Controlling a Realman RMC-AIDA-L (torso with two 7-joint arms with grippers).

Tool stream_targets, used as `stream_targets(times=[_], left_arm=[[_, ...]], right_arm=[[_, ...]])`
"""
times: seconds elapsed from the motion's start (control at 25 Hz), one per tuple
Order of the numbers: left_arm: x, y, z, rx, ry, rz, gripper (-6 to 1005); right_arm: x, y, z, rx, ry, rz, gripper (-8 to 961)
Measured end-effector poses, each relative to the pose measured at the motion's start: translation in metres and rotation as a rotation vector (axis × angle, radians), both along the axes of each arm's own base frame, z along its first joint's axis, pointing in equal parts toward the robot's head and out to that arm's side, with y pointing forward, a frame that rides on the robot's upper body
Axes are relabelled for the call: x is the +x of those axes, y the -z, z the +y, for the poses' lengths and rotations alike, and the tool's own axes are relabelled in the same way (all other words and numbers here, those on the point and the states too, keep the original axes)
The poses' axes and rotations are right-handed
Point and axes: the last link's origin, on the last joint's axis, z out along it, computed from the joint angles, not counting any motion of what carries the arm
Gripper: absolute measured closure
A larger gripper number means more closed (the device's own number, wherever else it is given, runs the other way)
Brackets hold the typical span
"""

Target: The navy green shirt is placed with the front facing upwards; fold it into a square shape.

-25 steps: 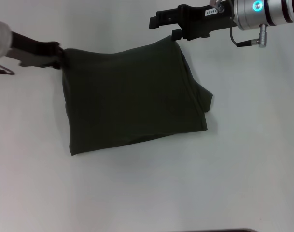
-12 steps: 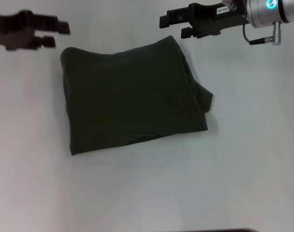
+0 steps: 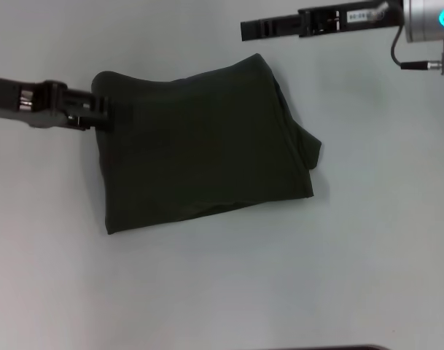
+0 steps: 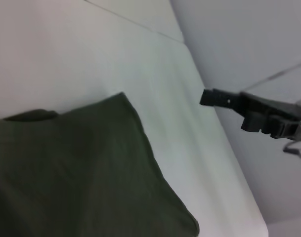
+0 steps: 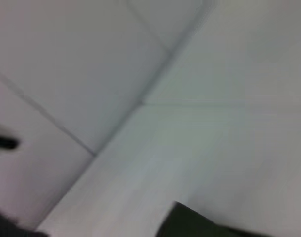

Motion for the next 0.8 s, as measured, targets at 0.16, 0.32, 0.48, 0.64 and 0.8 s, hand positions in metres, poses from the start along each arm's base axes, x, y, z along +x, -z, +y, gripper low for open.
stream_targets(times=[0.16, 0.32, 0.48, 0.64, 0.8], left_arm=[[-0.005, 0.002, -0.011, 0.051, 0.16, -0.036, 332], [-0.016, 0.01, -0.027, 0.222, 0.331, -0.121, 334], [-0.037, 0.033, -0.054, 0.323, 0.419, -0.141, 335], [-0.05, 0.053, -0.082, 0.388, 0.495, -0.152, 336], [-0.058, 0.059, -0.101, 0.456, 0.553, -0.156, 337]], right_arm=[[0.01, 0.006, -0.025, 0.135, -0.368, -0.047, 56], [0.022, 0.018, -0.051, 0.258, -0.635, -0.094, 57], [0.034, 0.021, -0.078, 0.218, -0.653, -0.015, 57], [0.046, 0.02, -0.106, 0.19, -0.61, 0.082, 56], [0.062, 0.022, -0.125, 0.149, -0.575, 0.089, 56]])
